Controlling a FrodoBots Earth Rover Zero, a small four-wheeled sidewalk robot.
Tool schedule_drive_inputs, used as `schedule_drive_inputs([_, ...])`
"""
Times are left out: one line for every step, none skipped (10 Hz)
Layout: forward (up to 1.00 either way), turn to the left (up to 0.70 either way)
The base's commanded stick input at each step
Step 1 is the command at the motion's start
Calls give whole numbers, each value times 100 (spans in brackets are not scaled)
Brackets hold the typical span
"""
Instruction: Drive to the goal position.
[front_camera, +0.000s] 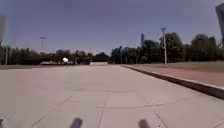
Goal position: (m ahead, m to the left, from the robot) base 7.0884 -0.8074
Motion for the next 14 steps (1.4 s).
schedule_drive_inputs([100,-4])
schedule_drive_inputs([100,0])
schedule_drive_inputs([100,0])
schedule_drive_inputs([100,0])
schedule_drive_inputs([100,0])
schedule_drive_inputs([100,0])
schedule_drive_inputs([100,0])
schedule_drive_inputs([100,0])
schedule_drive_inputs([100,0])
schedule_drive_inputs([100,0])
schedule_drive_inputs([100,0])
schedule_drive_inputs([100,0])
schedule_drive_inputs([100,0])
schedule_drive_inputs([100,0])
